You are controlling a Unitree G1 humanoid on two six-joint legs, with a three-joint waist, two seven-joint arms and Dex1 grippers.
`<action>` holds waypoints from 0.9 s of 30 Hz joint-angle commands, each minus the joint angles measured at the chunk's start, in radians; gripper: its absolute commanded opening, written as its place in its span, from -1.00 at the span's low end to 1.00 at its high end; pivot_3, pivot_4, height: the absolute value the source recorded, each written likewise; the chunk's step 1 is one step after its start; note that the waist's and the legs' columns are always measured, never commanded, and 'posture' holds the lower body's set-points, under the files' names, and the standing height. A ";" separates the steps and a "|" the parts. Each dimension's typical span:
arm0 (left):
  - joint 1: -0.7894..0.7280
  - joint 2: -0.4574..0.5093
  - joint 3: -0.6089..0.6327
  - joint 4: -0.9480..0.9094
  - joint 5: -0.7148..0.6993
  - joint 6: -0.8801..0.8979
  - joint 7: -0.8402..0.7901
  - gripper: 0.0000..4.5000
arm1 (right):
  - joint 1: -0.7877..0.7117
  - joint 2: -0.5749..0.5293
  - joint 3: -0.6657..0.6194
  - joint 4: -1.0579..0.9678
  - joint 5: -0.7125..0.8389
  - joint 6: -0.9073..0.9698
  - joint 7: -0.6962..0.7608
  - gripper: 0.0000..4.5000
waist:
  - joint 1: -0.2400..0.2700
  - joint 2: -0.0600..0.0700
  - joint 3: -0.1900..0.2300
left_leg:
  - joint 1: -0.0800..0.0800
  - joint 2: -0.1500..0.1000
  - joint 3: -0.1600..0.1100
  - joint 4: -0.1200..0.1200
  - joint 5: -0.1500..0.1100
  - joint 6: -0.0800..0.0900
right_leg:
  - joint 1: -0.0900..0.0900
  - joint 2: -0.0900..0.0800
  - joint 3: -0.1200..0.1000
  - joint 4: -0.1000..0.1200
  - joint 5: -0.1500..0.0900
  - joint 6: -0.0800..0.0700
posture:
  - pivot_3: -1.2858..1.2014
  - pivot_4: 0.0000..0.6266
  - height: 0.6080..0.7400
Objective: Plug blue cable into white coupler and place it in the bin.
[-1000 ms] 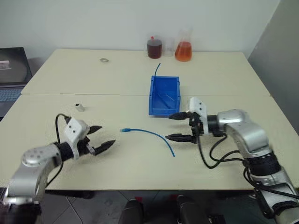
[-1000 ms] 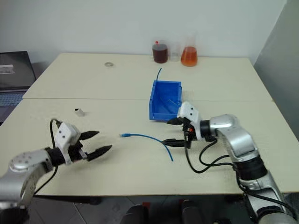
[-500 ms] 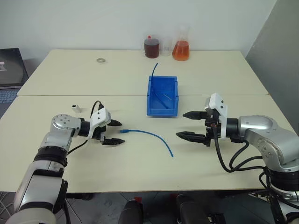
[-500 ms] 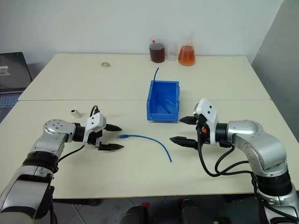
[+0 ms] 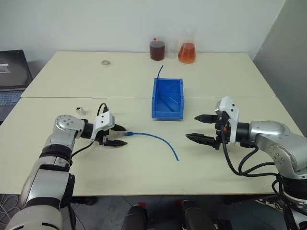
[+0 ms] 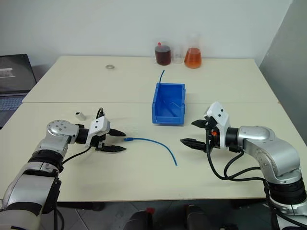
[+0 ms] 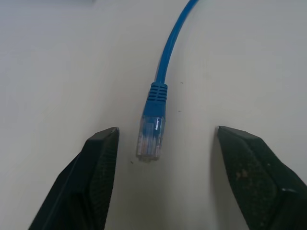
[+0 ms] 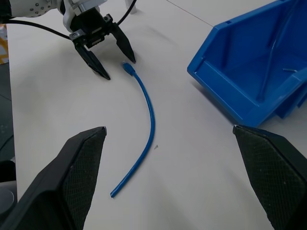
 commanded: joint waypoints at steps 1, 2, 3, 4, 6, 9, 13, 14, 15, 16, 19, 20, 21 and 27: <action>0.015 -0.010 -0.017 0.022 0.038 -0.014 -0.004 0.00 | -0.027 -0.007 -0.009 -0.015 0.029 -0.008 -0.009 1.00 | 0.000 0.000 0.000 | 0.000 0.000 0.000 0.000 0.000 0.000 | 0.000 0.000 0.000 0.000 0.000 0.000 | 0.03 -0.52 1.00; 0.016 -0.011 -0.017 0.024 0.040 -0.017 0.001 -0.09 | -0.030 -0.007 -0.007 -0.016 0.031 -0.005 -0.010 1.00 | 0.000 0.000 0.000 | 0.000 0.000 0.000 0.000 0.000 0.000 | 0.000 0.000 0.000 0.000 0.000 0.000 | 0.03 -0.52 1.00; 0.016 -0.015 -0.016 0.026 0.040 -0.014 0.006 -0.18 | -0.031 -0.007 -0.006 -0.016 0.033 -0.004 -0.012 1.00 | 0.000 0.000 0.000 | 0.000 0.000 0.000 0.000 0.000 0.000 | 0.000 0.000 0.000 0.000 0.000 0.000 | 0.03 -0.52 1.00; 0.015 -0.017 -0.015 0.027 0.040 -0.012 0.010 -0.27 | -0.032 -0.008 -0.005 -0.015 0.035 -0.002 -0.015 1.00 | 0.000 0.000 0.000 | 0.000 0.000 0.000 0.000 0.000 0.000 | 0.000 0.000 0.000 0.001 0.000 0.000 | 0.03 -0.52 1.00; 0.015 -0.018 -0.010 0.029 0.037 -0.006 0.017 -0.47 | -0.034 -0.009 -0.002 -0.016 0.039 -0.001 -0.020 1.00 | 0.000 0.000 0.000 | 0.000 0.000 0.000 0.000 0.000 0.000 | 0.000 0.000 0.000 0.001 0.000 0.000 | 0.03 -0.52 1.00; 0.031 -0.007 -0.002 0.017 0.032 -0.016 0.014 -0.73 | -0.031 -0.008 0.003 -0.022 0.045 0.000 -0.027 1.00 | 0.000 0.000 0.000 | 0.001 0.000 0.000 0.000 0.000 0.001 | 0.000 0.000 0.000 0.002 0.000 0.000 | 0.03 -0.52 1.00; 0.054 0.005 0.036 -0.060 -0.008 0.037 0.014 -0.90 | -0.013 -0.018 0.008 -0.035 0.038 -0.024 -0.038 1.00 | -0.003 0.000 0.000 | 0.001 0.000 0.000 0.000 0.001 0.001 | 0.000 0.000 0.000 0.002 0.000 0.000 | 0.03 -0.52 1.00; 0.066 -0.002 0.054 -0.130 -0.037 0.094 0.019 -0.90 | -0.007 -0.020 0.001 -0.041 0.040 -0.026 -0.044 1.00 | -0.003 0.000 0.000 | 0.001 0.000 0.000 0.000 0.001 0.001 | 0.000 0.000 0.000 0.002 0.000 0.000 | 0.03 -0.52 1.00; 0.080 -0.011 0.069 -0.202 -0.063 0.144 0.031 -0.90 | -0.001 -0.020 -0.004 -0.048 0.042 -0.026 -0.050 1.00 | -0.004 0.000 0.000 | 0.001 0.000 0.000 0.000 0.001 0.001 | 0.000 0.000 0.000 0.002 0.000 0.000 | 0.03 -0.52 1.00; 0.093 -0.016 0.081 -0.258 -0.082 0.181 0.040 -0.90 | 0.004 -0.020 -0.008 -0.054 0.044 -0.025 -0.054 1.00 | -0.004 0.000 0.000 | 0.001 0.000 0.000 0.000 0.001 0.001 | 0.000 0.000 0.000 0.002 0.000 0.000 | 0.03 -0.52 1.00; 0.138 -0.071 0.136 -0.581 -0.219 0.484 0.146 -0.90 | 0.021 0.001 -0.034 -0.082 0.080 -0.001 -0.083 1.00 | 0.001 0.000 0.000 | -0.001 0.000 -0.001 0.000 0.001 0.001 | -0.001 0.000 -0.001 0.001 0.000 0.000 | 0.03 -0.52 1.00; 0.147 -0.098 0.154 -0.705 -0.275 0.600 0.203 -0.90 | 0.025 0.021 -0.053 -0.096 0.112 0.022 -0.101 1.00 | 0.005 -0.001 0.000 | -0.002 0.001 -0.002 0.001 0.001 0.001 | -0.001 0.000 -0.001 0.002 0.000 0.000 | 0.03 -0.52 1.00; 0.155 -0.114 0.167 -0.789 -0.309 0.677 0.243 -0.90 | 0.027 0.034 -0.064 -0.106 0.134 0.039 -0.115 1.00 | 0.008 -0.001 0.001 | -0.002 0.001 -0.003 0.001 0.001 0.001 | -0.001 -0.001 -0.001 0.002 0.000 0.000 | 0.03 -0.52 1.00; 0.096 -0.272 0.276 -1.145 -0.609 1.123 0.546 -0.90 | 0.023 0.105 -0.125 -0.142 0.259 0.109 -0.203 1.00 | 0.009 -0.002 0.001 | -0.001 0.000 -0.003 0.002 0.001 0.000 | 0.000 0.000 -0.001 0.002 0.000 0.000 | 0.03 -0.52 1.00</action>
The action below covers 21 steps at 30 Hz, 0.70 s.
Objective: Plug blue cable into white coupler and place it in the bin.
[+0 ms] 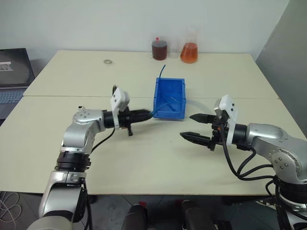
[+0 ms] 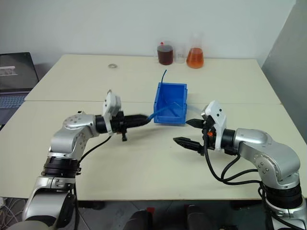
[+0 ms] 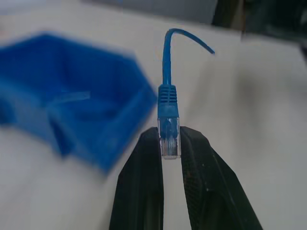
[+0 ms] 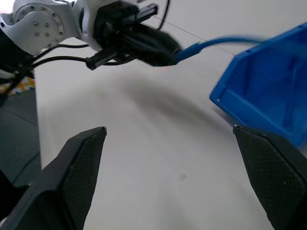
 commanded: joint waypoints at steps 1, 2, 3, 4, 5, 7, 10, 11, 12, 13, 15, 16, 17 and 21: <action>-0.061 -0.072 0.095 -0.171 -0.199 0.243 0.187 -0.90 | -0.015 0.026 -0.066 -0.027 0.086 0.029 -0.054 1.00 | 0.000 0.000 0.000 | 0.000 0.000 0.000 0.000 0.000 0.000 | 0.000 0.000 0.000 0.000 0.000 0.000 | 0.03 -0.52 1.00; -0.064 -0.086 0.108 -0.185 -0.226 0.276 0.217 -0.90 | -0.025 0.036 -0.083 -0.011 0.110 0.038 -0.066 1.00 | -0.002 0.000 0.000 | 0.000 0.000 0.000 0.000 0.000 0.000 | 0.000 0.000 0.000 0.000 0.000 0.000 | 0.03 -0.52 1.00; -0.065 -0.093 0.119 -0.196 -0.259 0.311 0.236 -0.90 | -0.043 0.050 -0.107 0.016 0.134 0.045 -0.082 1.00 | -0.005 0.000 0.000 | 0.001 0.000 0.000 0.000 0.000 0.000 | 0.000 0.000 0.000 0.000 0.000 0.000 | 0.03 -0.52 1.00; -0.065 -0.095 0.125 -0.204 -0.285 0.337 0.248 -0.90 | -0.060 0.063 -0.131 0.045 0.157 0.051 -0.097 1.00 | -0.010 0.000 0.000 | 0.002 0.000 0.001 0.000 0.000 0.000 | 0.000 0.001 0.001 0.001 0.000 0.000 | 0.03 -0.52 1.00; -0.060 -0.094 0.126 -0.212 -0.302 0.352 0.255 -0.90 | -0.076 0.070 -0.157 0.079 0.182 0.060 -0.109 1.00 | -0.013 0.000 0.000 | 0.002 0.000 0.001 0.000 0.000 0.000 | 0.000 0.001 0.001 0.001 0.000 0.000 | 0.03 -0.52 1.00; -0.045 -0.092 0.130 -0.225 -0.343 0.388 0.264 -0.90 | -0.105 0.061 -0.193 0.139 0.223 0.077 -0.109 1.00 | -0.016 0.000 0.000 | 0.003 0.000 0.001 -0.001 0.000 0.000 | 0.000 0.001 0.001 0.001 0.000 0.000 | 0.03 -0.52 1.00; -0.013 -0.091 0.139 -0.266 -0.436 0.467 0.277 -0.90 | -0.181 0.072 -0.273 0.234 0.385 0.146 -0.144 1.00 | -0.015 0.000 0.000 | 0.002 0.000 0.001 -0.001 0.000 0.000 | 0.000 0.001 0.001 0.001 0.000 0.000 | 0.03 -0.52 1.00; -0.010 -0.093 0.144 -0.271 -0.458 0.482 0.286 -0.90 | -0.202 0.073 -0.285 0.254 0.428 0.165 -0.155 1.00 | -0.015 0.000 0.000 | 0.002 0.000 0.001 -0.001 0.000 0.000 | 0.000 0.001 0.002 0.000 0.000 0.000 | 0.03 -0.52 1.00; -0.019 -0.104 0.153 -0.264 -0.480 0.493 0.304 -0.90 | -0.215 0.073 -0.284 0.265 0.456 0.178 -0.161 1.00 | -0.015 0.000 0.000 | 0.002 0.000 0.002 -0.001 0.000 0.000 | 0.000 0.001 0.002 0.000 0.000 0.000 | 0.03 -0.52 1.00; -0.029 -0.113 0.160 -0.254 -0.495 0.497 0.323 -0.90 | -0.222 0.071 -0.276 0.268 0.469 0.183 -0.167 1.00 | -0.014 0.000 0.000 | 0.001 0.000 0.002 -0.001 0.000 0.000 | 0.000 0.001 0.001 0.000 0.000 0.000 | 0.03 -0.52 1.00; -0.051 -0.127 0.166 -0.235 -0.520 0.504 0.346 -0.90 | -0.229 0.067 -0.241 0.267 0.470 0.182 -0.163 1.00 | -0.013 0.000 0.000 | 0.001 0.000 0.001 -0.001 0.000 0.000 | 0.000 0.001 0.001 0.000 0.000 0.000 | 0.03 -0.52 1.00; -0.057 -0.129 0.158 -0.232 -0.523 0.503 0.348 -0.90 | -0.230 0.067 -0.224 0.267 0.467 0.178 -0.155 1.00 | -0.012 0.000 0.000 | 0.001 0.000 0.001 -0.001 0.000 0.000 | 0.000 0.001 0.001 -0.001 0.000 0.000 | 0.03 -0.52 1.00; -0.060 -0.132 0.152 -0.232 -0.527 0.505 0.349 -0.90 | -0.231 0.066 -0.208 0.269 0.463 0.173 -0.147 1.00 | -0.012 0.000 0.000 | 0.001 0.000 0.002 -0.001 0.000 0.000 | 0.000 0.001 0.001 -0.001 0.000 0.000 | 0.03 -0.52 1.00; -0.058 -0.141 0.133 -0.239 -0.554 0.515 0.356 -0.90 | -0.246 0.062 -0.163 0.285 0.456 0.155 -0.122 1.00 | -0.013 0.000 0.000 | 0.001 -0.001 0.002 -0.001 0.000 0.000 | 0.000 0.000 0.002 -0.001 0.000 0.000 | 0.03 -0.52 1.00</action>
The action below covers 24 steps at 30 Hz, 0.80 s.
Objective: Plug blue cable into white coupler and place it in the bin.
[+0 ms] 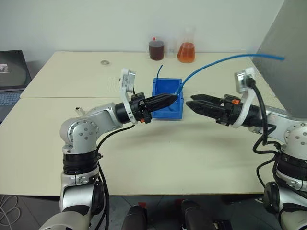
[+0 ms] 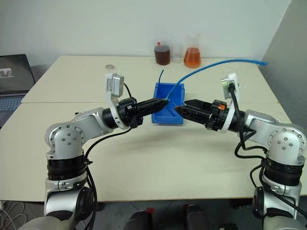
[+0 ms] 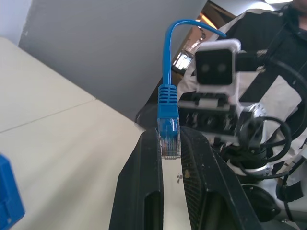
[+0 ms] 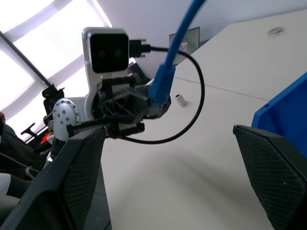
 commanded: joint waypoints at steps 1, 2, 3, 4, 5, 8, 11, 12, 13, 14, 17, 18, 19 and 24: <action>-0.007 -0.010 -0.011 -0.024 -0.049 0.013 0.007 -0.90 | -0.044 -0.007 0.019 0.011 0.020 -0.025 0.028 1.00 | -0.001 0.000 0.000 | 0.000 0.000 0.000 0.000 0.000 0.000 | 0.000 0.000 0.000 0.000 0.000 0.000 | 0.03 -0.52 1.00; -0.001 -0.011 -0.014 -0.030 -0.058 0.019 0.007 -0.90 | -0.052 -0.007 0.021 0.023 0.021 -0.027 0.031 1.00 | -0.001 0.000 0.000 | 0.000 0.000 0.000 0.000 0.000 0.000 | 0.000 0.000 0.000 0.000 0.000 0.000 | 0.03 -0.52 1.00; 0.012 -0.004 -0.024 -0.045 -0.064 0.024 -0.003 -0.90 | -0.063 -0.006 0.022 0.040 0.023 -0.026 0.032 1.00 | -0.001 0.000 0.000 | 0.000 0.000 0.000 0.000 0.000 0.000 | 0.000 0.000 0.000 0.000 0.000 0.000 | 0.03 -0.52 1.00; 0.023 0.002 -0.029 -0.057 -0.074 0.031 -0.009 -0.90 | -0.070 -0.007 0.025 0.051 0.022 -0.027 0.034 1.00 | -0.001 0.000 0.000 | 0.000 0.000 0.000 0.000 0.000 0.000 | 0.000 0.000 0.000 0.000 0.000 0.000 | 0.03 -0.52 1.00; 0.033 0.008 -0.030 -0.066 -0.085 0.039 -0.012 -0.90 | -0.078 -0.008 0.025 0.060 0.024 -0.026 0.036 1.00 | -0.001 0.000 0.000 | 0.000 0.000 0.000 0.000 0.000 0.000 | 0.000 0.000 0.000 0.000 0.000 0.000 | 0.03 -0.52 1.00; 0.058 0.027 -0.031 -0.084 -0.106 0.048 -0.016 -0.90 | -0.096 -0.013 0.018 0.077 0.045 -0.013 0.037 1.00 | -0.002 0.000 0.000 | 0.000 0.000 0.000 0.000 0.000 0.000 | 0.000 0.000 0.000 0.000 0.000 0.000 | 0.03 -0.52 1.00; 0.070 0.041 -0.034 -0.087 -0.115 0.049 -0.019 -0.90 | -0.107 -0.020 0.015 0.085 0.066 0.000 0.043 1.00 | -0.001 0.000 0.000 | 0.000 0.000 0.000 0.000 0.000 0.000 | 0.000 0.000 0.000 -0.001 0.000 0.000 | 0.03 -0.52 1.00; 0.075 0.046 -0.036 -0.090 -0.117 0.049 -0.021 -0.90 | -0.110 -0.025 0.013 0.085 0.080 0.007 0.047 1.00 | -0.001 0.000 0.000 | 0.000 0.000 0.000 0.000 0.000 0.000 | 0.000 0.000 0.000 -0.001 0.000 0.000 | 0.03 -0.52 1.00; 0.076 0.048 -0.036 -0.089 -0.120 0.049 -0.021 -0.90 | -0.113 -0.029 0.013 0.086 0.093 0.014 0.048 1.00 | 0.000 0.000 0.000 | -0.001 0.000 0.000 0.000 0.000 0.000 | 0.000 0.000 0.000 -0.001 0.000 0.000 | 0.03 -0.52 1.00; 0.074 0.049 -0.038 -0.087 -0.120 0.045 -0.021 -0.90 | -0.114 -0.032 0.014 0.087 0.102 0.018 0.049 1.00 | 0.000 0.000 0.000 | -0.001 0.000 0.000 0.000 0.000 0.000 | 0.000 0.000 0.000 -0.001 0.000 0.000 | 0.03 -0.52 1.00; 0.072 0.051 -0.047 -0.085 -0.119 0.034 -0.021 -0.90 | -0.112 -0.044 0.028 0.084 0.106 0.020 0.062 0.87 | 0.000 0.000 0.000 | -0.001 0.000 0.000 0.000 0.000 0.000 | 0.000 0.000 0.000 -0.002 0.000 0.000 | 0.03 -0.52 1.00; 0.074 0.052 -0.051 -0.087 -0.117 0.031 -0.022 -0.90 | -0.110 -0.046 0.033 0.084 0.106 0.019 0.065 0.78 | 0.000 0.000 0.000 | -0.001 0.000 0.000 -0.001 0.000 0.000 | 0.000 0.000 0.000 -0.002 0.000 0.000 | 0.03 -0.52 1.00; 0.075 0.053 -0.054 -0.089 -0.117 0.029 -0.023 -0.90 | -0.109 -0.047 0.036 0.085 0.106 0.018 0.068 0.68 | 0.000 0.000 0.000 | -0.001 0.000 0.000 -0.001 0.000 0.000 | 0.000 0.000 0.000 -0.002 0.000 0.000 | 0.03 -0.52 1.00; 0.071 0.051 -0.056 -0.091 -0.128 0.029 -0.015 -0.90 | -0.111 -0.051 0.054 0.088 0.101 0.016 0.078 0.14 | -0.001 0.000 0.000 | -0.001 0.000 0.000 -0.001 0.000 0.000 | 0.000 0.000 0.000 -0.002 0.000 0.000 | 0.03 -0.52 1.00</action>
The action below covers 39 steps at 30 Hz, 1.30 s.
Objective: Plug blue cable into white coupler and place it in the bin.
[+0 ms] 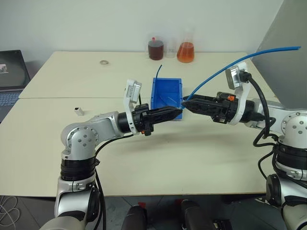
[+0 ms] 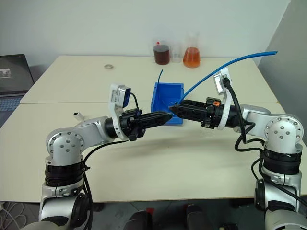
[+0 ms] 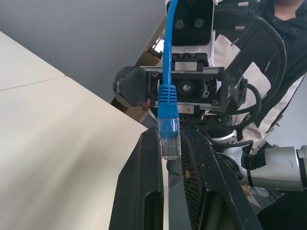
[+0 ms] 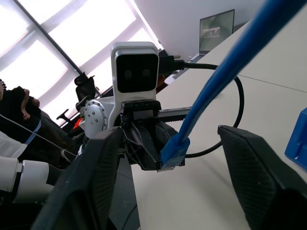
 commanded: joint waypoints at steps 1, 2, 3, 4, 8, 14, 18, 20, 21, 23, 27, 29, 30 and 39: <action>-0.007 0.004 0.002 -0.042 -0.031 -0.014 -0.006 -0.90 | -0.023 -0.006 0.002 -0.012 0.025 -0.006 0.016 0.04 | 0.000 0.000 0.000 | 0.000 0.000 0.000 0.000 0.000 0.000 | 0.000 0.000 0.000 0.000 0.000 0.000 | 0.03 -0.52 1.00; -0.007 0.002 0.002 -0.042 -0.032 -0.015 -0.003 -0.90 | -0.025 -0.004 0.005 -0.011 0.026 -0.004 0.016 -0.06 | 0.000 0.000 0.000 | 0.000 0.000 0.000 0.000 0.000 0.000 | 0.000 0.000 0.000 0.000 0.000 0.000 | 0.03 -0.52 1.00; -0.008 0.000 0.001 -0.041 -0.033 -0.016 -0.001 -0.90 | -0.025 -0.002 0.009 -0.010 0.025 -0.005 0.017 -0.15 | 0.000 0.000 0.000 | 0.000 0.000 0.000 0.000 0.000 0.000 | 0.000 0.000 0.000 -0.001 0.000 0.000 | 0.03 -0.52 1.00; -0.009 0.000 0.001 -0.041 -0.033 -0.017 -0.001 -0.90 | -0.026 -0.001 0.013 -0.009 0.025 -0.006 0.017 -0.27 | 0.000 0.000 0.000 | 0.000 0.000 0.000 0.000 0.000 0.000 | 0.000 0.000 0.000 -0.001 0.000 0.000 | 0.03 -0.52 1.00; -0.016 -0.001 0.001 -0.038 -0.037 -0.019 0.005 -0.90 | -0.028 -0.007 0.018 -0.004 0.034 0.000 0.025 -0.61 | 0.000 0.000 0.000 | -0.001 0.000 0.000 0.000 0.000 0.000 | 0.000 0.000 0.000 -0.001 0.000 0.000 | 0.03 -0.52 1.00; -0.013 0.007 -0.004 -0.039 -0.027 -0.030 0.002 -0.90 | -0.039 -0.016 0.018 0.020 0.023 -0.004 0.037 -0.93 | 0.000 0.000 0.000 | -0.001 0.000 0.000 -0.001 0.000 0.000 | 0.000 0.000 0.000 -0.003 0.000 0.000 | 0.03 -0.52 1.00; -0.009 0.011 -0.008 -0.040 -0.022 -0.038 0.000 -0.90 | -0.043 -0.019 0.022 0.025 0.014 -0.006 0.040 -0.93 | 0.001 0.000 0.000 | -0.001 0.000 0.000 -0.001 0.000 0.000 | 0.000 0.000 0.000 -0.003 0.000 0.000 | 0.03 -0.52 1.00; -0.009 0.010 -0.005 -0.033 -0.028 -0.038 0.004 -0.74 | -0.045 -0.020 0.023 0.025 0.014 -0.004 0.040 -0.93 | 0.001 0.000 0.000 | -0.001 0.000 0.000 -0.001 0.000 0.000 | 0.000 0.000 0.000 -0.003 0.000 0.000 | 0.03 -0.52 1.00; -0.009 0.012 -0.001 -0.030 -0.035 -0.033 0.003 -0.58 | -0.047 -0.018 0.021 0.026 0.016 -0.005 0.037 -0.93 | 0.001 0.000 0.000 | -0.001 0.000 0.000 -0.001 0.000 0.000 | 0.000 0.000 0.000 -0.003 0.000 0.000 | 0.03 -0.52 1.00; -0.003 0.024 0.006 -0.030 -0.046 -0.023 -0.003 -0.42 | -0.049 -0.013 0.017 0.027 0.015 -0.012 0.028 -0.93 | 0.001 0.000 0.000 | -0.001 0.000 0.000 -0.001 0.000 0.000 | 0.000 0.000 0.000 -0.003 0.000 0.000 | 0.03 -0.52 1.00; 0.033 0.071 0.037 -0.056 -0.065 -0.007 0.004 -0.05 | -0.050 -0.007 0.021 0.027 -0.007 -0.031 0.020 -0.93 | -0.002 0.000 0.000 | -0.001 0.000 0.000 -0.001 0.000 0.000 | 0.000 0.000 0.000 -0.004 0.000 0.000 | 0.03 -0.52 1.00; 0.069 0.105 0.058 -0.080 -0.086 0.006 0.006 0.14 | -0.048 -0.010 0.028 0.025 -0.022 -0.040 0.028 -0.93 | -0.001 0.000 0.000 | -0.001 0.000 0.000 -0.001 0.000 0.000 | 0.000 0.000 0.000 -0.004 0.000 0.000 | 0.03 -0.52 1.00; 0.096 0.125 0.077 -0.098 -0.103 0.015 0.012 0.24 | -0.047 -0.008 0.029 0.026 -0.028 -0.045 0.028 -0.93 | -0.002 0.000 0.000 | -0.001 0.001 0.000 -0.001 0.000 0.000 | 0.000 0.000 0.000 -0.004 0.000 0.000 | 0.03 -0.52 1.00; 0.343 0.277 0.180 -0.209 0.075 -0.123 0.133 0.97 | -0.038 -0.004 0.062 0.025 -0.079 -0.082 0.066 -0.93 | -0.001 0.000 0.000 | -0.001 0.001 0.000 -0.002 0.000 0.000 | 0.000 0.000 0.000 -0.006 0.000 0.000 | 0.03 -0.52 1.00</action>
